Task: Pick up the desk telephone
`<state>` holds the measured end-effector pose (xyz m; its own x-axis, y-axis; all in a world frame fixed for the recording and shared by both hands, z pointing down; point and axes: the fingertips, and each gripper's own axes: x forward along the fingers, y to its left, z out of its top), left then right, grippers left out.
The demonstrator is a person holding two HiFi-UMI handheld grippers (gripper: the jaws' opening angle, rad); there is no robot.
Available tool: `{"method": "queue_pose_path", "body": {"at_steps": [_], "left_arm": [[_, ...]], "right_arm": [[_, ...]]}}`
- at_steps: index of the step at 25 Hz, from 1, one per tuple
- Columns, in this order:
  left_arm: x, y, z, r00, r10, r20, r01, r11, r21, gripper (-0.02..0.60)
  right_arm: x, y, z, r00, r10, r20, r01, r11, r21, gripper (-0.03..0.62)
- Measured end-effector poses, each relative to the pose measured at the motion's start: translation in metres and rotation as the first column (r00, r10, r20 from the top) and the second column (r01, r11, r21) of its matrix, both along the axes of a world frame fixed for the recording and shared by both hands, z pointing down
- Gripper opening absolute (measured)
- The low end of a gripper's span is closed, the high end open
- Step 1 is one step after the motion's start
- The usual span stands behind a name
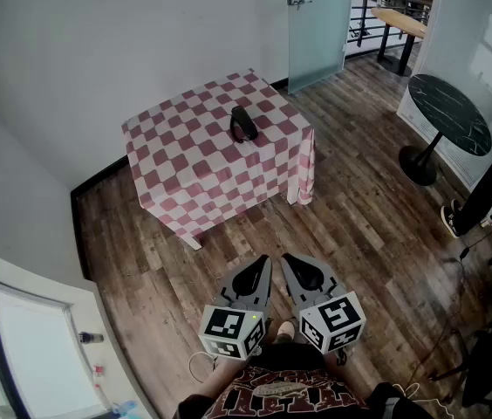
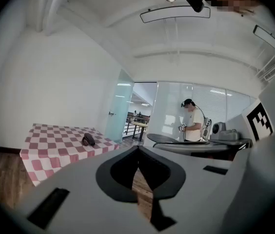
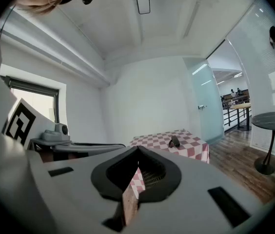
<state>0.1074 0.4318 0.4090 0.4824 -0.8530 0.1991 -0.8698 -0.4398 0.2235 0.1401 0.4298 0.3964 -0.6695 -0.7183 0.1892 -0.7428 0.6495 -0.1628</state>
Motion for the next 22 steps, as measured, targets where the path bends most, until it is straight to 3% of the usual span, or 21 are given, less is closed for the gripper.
{"method": "queue_pose_path", "body": {"at_steps": [10,16,22], "left_arm": [[0.022,0.001,0.002,0.999,-0.035,0.011,0.035,0.999,0.013,0.008],[0.011,0.003,0.009,0.994,-0.091,0.056,0.092,0.996,0.000,0.008],[0.005,-0.003,0.013,0.994,-0.104,0.033,0.104,0.994,-0.013,0.008]], "right_arm": [[0.019,0.003,0.006,0.999,-0.046,0.022,0.046,0.999,-0.001,0.020],[0.015,0.003,0.022,0.992,-0.122,-0.011,0.122,0.992,-0.035,0.020],[0.003,-0.005,0.022,0.985,-0.175,-0.005,0.174,0.984,-0.047,0.020]]}}
